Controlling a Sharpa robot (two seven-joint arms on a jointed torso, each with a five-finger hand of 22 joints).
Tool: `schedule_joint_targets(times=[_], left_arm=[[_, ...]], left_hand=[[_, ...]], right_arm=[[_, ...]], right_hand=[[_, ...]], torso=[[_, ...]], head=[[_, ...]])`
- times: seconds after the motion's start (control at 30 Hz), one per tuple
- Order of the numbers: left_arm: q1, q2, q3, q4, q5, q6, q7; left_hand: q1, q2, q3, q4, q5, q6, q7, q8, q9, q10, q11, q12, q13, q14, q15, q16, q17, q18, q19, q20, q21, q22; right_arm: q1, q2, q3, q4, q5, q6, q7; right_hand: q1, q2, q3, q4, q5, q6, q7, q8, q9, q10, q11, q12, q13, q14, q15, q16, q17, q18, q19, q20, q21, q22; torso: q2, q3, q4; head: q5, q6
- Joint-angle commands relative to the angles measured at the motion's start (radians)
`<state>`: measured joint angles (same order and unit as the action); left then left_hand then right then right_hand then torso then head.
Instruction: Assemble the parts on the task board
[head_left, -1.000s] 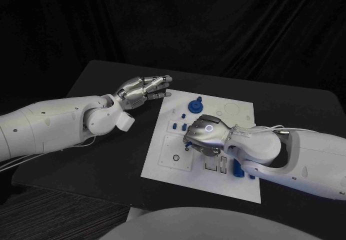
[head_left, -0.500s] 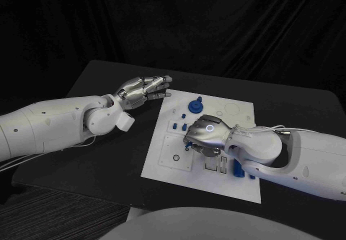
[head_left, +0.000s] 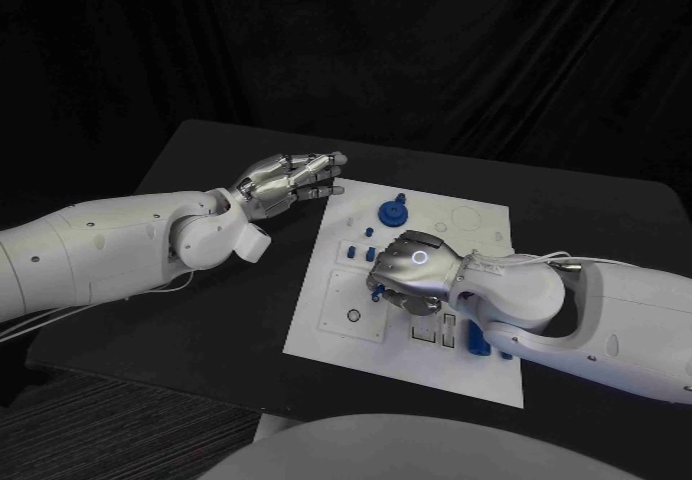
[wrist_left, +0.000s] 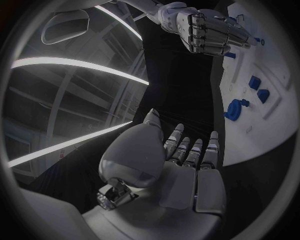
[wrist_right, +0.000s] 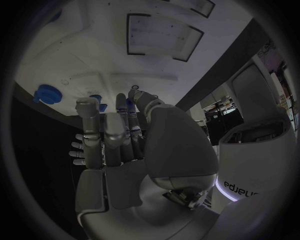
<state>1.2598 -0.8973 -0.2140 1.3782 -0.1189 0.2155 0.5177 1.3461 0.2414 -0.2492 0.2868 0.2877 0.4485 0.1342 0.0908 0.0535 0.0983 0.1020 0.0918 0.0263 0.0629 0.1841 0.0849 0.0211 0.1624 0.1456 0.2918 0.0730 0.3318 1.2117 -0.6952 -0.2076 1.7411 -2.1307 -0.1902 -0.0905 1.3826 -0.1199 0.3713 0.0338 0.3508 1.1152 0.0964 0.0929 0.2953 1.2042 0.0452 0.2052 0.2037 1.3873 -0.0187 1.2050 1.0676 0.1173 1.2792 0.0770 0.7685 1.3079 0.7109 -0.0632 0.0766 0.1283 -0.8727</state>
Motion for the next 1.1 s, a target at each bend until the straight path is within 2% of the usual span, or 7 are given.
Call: schedule_joint_targets(times=[0.03, 0.43, 1.1], left_arm=[[-0.002, 0.001, 0.001, 0.002, 0.005, 0.014, 0.008], [-0.002, 0.001, 0.001, 0.003, 0.005, 0.017, 0.007], [-0.005, 0.005, 0.001, -0.001, 0.005, 0.022, 0.003]], left_hand=[[-0.002, 0.011, -0.003, 0.002, 0.004, 0.006, 0.001, 0.007, 0.001, 0.002, 0.007, 0.006, 0.001, -0.001, 0.006, 0.004, 0.002, 0.011, 0.004, -0.001, 0.003, 0.001], [-0.002, 0.012, -0.003, 0.002, 0.004, 0.006, 0.001, 0.007, 0.001, 0.005, 0.009, 0.009, 0.002, -0.001, 0.006, 0.004, 0.002, 0.011, 0.005, -0.001, 0.004, 0.001], [-0.002, 0.012, -0.003, 0.001, 0.004, 0.007, 0.003, 0.008, 0.001, 0.006, 0.012, 0.01, 0.002, 0.0, 0.006, 0.005, 0.002, 0.01, 0.006, -0.001, 0.004, 0.001]], right_arm=[[-0.002, 0.003, 0.0, 0.005, -0.004, 0.03, -0.01], [-0.003, 0.01, 0.0, 0.005, -0.047, 0.071, -0.038], [-0.003, 0.009, 0.0, 0.008, -0.057, 0.055, -0.038]], right_hand=[[0.007, -0.009, 0.002, -0.014, 0.006, 0.007, 0.002, 0.006, 0.002, 0.01, -0.006, 0.002, 0.003, -0.002, -0.005, -0.005, -0.004, 0.019, -0.004, 0.001, -0.008, 0.081], [0.014, -0.016, 0.003, -0.025, -0.002, 0.009, 0.002, 0.004, 0.003, 0.021, -0.009, 0.006, 0.007, -0.01, -0.007, -0.014, -0.015, 0.022, -0.011, 0.0, -0.026, 0.079], [0.024, -0.021, 0.006, -0.04, 0.0, -0.008, 0.002, -0.009, 0.0, 0.024, -0.011, 0.007, 0.014, -0.014, -0.009, -0.02, -0.022, 0.022, -0.014, -0.003, -0.034, 0.079]], torso=[[0.0, -0.0002, 0.0002], [0.0, -0.0004, 0.0005], [0.0, -0.0005, 0.0005]], head=[[0.002, 0.0], [0.004, 0.0], [0.007, 0.0]])
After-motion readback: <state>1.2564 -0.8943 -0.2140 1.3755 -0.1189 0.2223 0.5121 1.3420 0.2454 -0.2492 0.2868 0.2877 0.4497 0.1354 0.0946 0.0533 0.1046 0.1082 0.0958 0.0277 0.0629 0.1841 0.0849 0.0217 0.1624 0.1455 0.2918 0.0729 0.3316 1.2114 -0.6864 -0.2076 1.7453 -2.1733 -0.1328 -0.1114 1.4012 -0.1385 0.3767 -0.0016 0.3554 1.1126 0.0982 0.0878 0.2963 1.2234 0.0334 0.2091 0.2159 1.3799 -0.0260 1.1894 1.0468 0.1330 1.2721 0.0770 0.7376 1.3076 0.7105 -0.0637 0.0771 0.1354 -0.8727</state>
